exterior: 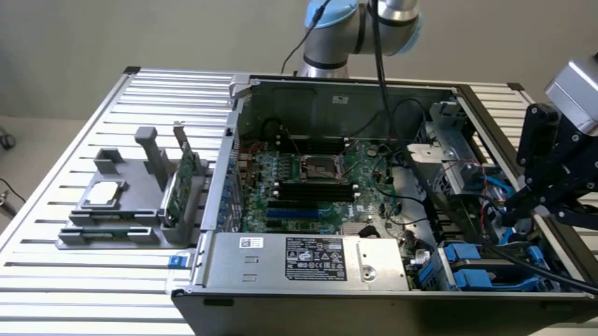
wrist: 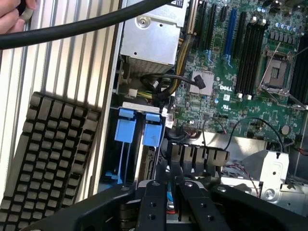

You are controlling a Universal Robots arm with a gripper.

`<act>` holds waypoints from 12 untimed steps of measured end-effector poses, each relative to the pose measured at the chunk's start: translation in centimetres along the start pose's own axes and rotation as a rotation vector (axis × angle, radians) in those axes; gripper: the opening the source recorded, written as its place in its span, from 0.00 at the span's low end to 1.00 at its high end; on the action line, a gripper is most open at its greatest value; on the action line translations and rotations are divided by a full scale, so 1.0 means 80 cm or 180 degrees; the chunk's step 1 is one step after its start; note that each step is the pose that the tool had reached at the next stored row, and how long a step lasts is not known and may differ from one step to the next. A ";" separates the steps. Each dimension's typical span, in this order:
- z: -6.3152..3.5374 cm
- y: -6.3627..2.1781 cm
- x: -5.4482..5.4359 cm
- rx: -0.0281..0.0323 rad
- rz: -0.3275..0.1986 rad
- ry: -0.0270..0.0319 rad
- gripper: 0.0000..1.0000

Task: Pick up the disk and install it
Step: 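Insert the first disk wire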

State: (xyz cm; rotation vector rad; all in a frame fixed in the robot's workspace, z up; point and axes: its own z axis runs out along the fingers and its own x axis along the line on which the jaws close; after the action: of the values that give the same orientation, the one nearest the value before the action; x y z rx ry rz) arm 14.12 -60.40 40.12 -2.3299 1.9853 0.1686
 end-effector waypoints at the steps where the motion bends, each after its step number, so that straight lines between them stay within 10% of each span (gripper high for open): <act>1: 0.000 -0.002 0.000 0.0000 0.0000 0.0000 0.19; 12: 0.013 -0.027 0.003 -0.0007 -0.0054 0.0002 0.19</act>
State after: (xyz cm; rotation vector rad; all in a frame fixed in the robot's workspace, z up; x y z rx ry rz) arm 16.27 -60.13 39.06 -2.3478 1.9659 0.1694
